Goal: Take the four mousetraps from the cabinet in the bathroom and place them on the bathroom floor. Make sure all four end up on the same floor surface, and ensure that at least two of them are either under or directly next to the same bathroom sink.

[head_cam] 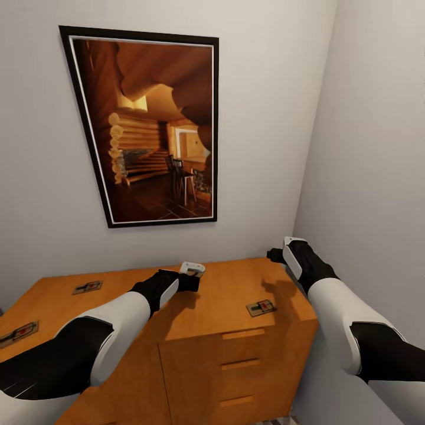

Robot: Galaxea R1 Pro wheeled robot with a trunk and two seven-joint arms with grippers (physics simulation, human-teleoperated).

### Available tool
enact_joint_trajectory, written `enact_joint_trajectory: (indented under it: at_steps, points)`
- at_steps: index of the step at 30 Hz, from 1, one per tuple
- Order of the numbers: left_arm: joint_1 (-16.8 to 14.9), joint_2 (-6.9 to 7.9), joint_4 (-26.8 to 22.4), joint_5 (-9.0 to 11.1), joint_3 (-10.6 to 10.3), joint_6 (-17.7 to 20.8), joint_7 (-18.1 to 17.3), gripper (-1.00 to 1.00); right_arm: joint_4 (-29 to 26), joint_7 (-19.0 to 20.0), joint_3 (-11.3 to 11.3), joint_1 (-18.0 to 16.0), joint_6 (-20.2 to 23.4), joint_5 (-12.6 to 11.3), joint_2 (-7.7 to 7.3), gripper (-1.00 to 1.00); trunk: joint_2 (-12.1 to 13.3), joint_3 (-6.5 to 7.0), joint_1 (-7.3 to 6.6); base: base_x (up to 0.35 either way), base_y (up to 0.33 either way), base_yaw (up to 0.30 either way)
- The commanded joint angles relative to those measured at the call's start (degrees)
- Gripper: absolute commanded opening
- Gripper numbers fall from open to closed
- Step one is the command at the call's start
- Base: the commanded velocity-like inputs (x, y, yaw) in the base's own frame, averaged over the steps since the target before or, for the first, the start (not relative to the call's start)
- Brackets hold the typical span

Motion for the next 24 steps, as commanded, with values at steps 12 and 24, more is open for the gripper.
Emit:
enact_joint_trajectory:
  at_steps: [12, 24]
  points:
    - [-0.04, 0.00, -0.12, 0.42, -0.36, 0.19, -0.10, -1.00, 0.00, -0.43, -0.12, -0.03, 0.16, -0.69, 0.02, 1.00, 4.77, 2.08, -2.63, 0.000, 0.000, 0.000]
    - [-0.04, 0.00, -0.14, 0.47, -0.35, 0.10, -0.28, -1.00, 0.05, -0.43, -0.12, -0.04, 0.09, -0.85, 0.02, 1.00, 6.38, 2.79, -3.51, 0.000, 0.000, 0.000]
